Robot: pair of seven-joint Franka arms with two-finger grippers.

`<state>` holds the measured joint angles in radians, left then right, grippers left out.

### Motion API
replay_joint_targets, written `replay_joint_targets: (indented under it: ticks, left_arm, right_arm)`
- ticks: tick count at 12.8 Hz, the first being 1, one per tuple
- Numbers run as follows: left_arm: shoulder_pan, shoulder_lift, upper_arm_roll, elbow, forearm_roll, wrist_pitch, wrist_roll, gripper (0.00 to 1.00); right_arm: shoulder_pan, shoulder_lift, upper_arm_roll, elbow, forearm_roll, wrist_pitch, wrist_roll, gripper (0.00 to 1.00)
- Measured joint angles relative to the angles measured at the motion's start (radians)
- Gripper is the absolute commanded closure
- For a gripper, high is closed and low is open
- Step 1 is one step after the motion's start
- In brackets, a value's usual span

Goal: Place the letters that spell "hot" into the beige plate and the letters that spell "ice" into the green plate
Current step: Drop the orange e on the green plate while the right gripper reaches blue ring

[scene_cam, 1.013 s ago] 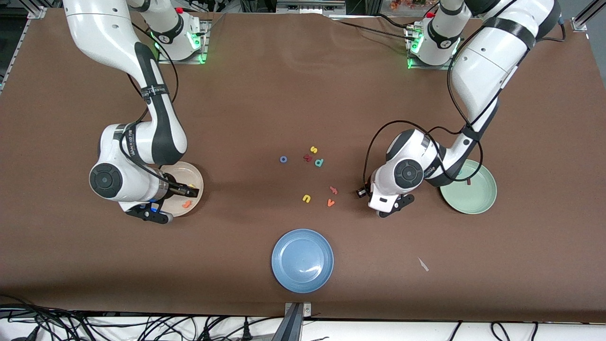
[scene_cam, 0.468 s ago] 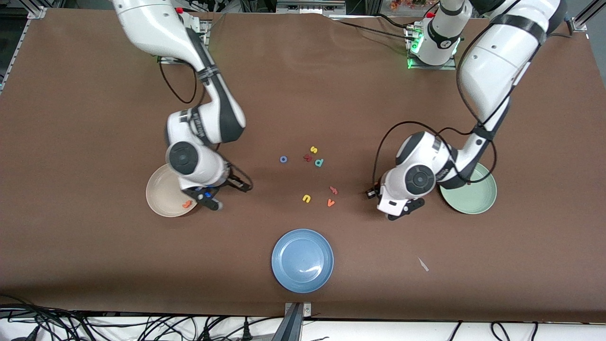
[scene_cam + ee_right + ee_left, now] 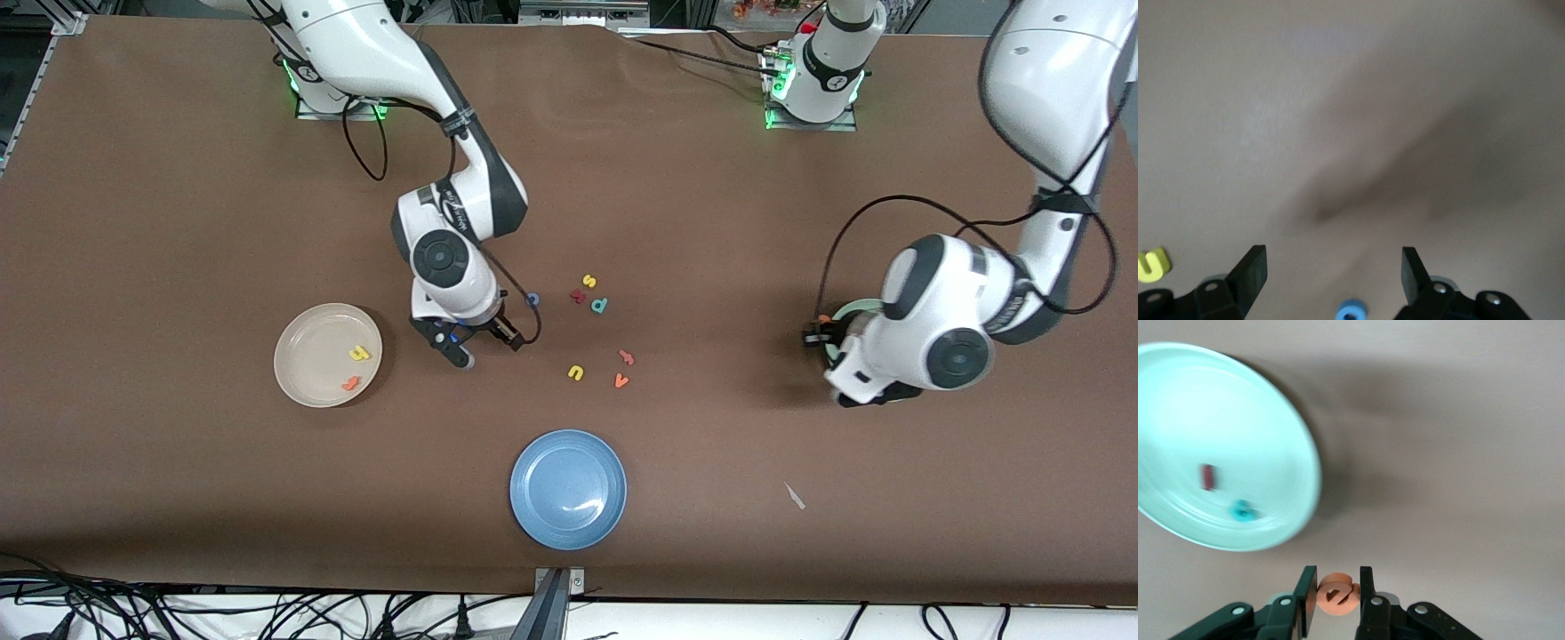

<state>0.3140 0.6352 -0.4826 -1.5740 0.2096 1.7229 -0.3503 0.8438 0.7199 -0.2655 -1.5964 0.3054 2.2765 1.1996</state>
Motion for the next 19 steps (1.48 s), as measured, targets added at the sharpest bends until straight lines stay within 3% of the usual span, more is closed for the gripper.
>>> replay_joint_targets:
  ticks: [4,5,6,7,8,12,17,19]
  left_arm:
    - [0.09,0.042,0.005,-0.034,0.047,0.096,0.132,1.0]
    - [0.089,0.064,0.005,-0.038,0.079,0.13,0.132,0.79]
    - [0.09,0.083,0.006,-0.04,0.101,0.149,0.132,0.34]
    - [0.093,0.094,0.006,-0.04,0.108,0.16,0.132,0.11]
    - [0.096,0.096,0.007,-0.04,0.109,0.163,0.133,0.02]
    - [0.101,0.052,-0.006,0.0,0.107,0.13,0.16,0.01]
    - [0.1,-0.088,-0.046,0.147,0.061,-0.13,0.203,0.02]
    - [0.089,-0.114,-0.055,0.252,0.029,-0.26,0.205,0.02]
  right_arm:
    - [0.092,0.035,-0.001,-0.001,0.0,0.041,0.131,0.1]
    - [0.1,0.037,-0.001,-0.002,0.0,0.041,0.14,0.1]
    - [0.103,0.039,-0.001,-0.004,0.0,0.041,0.143,0.1]
    - [0.103,0.04,-0.002,-0.005,0.0,0.041,0.143,0.1]
    - [0.103,0.041,-0.005,-0.008,0.0,0.041,0.143,0.1]
    - [0.103,0.042,-0.008,-0.021,0.0,0.053,0.143,0.11]
    - [0.117,0.044,-0.008,-0.053,0.0,0.1,0.143,0.17]
    - [0.121,0.044,-0.008,-0.054,0.0,0.103,0.146,0.19]
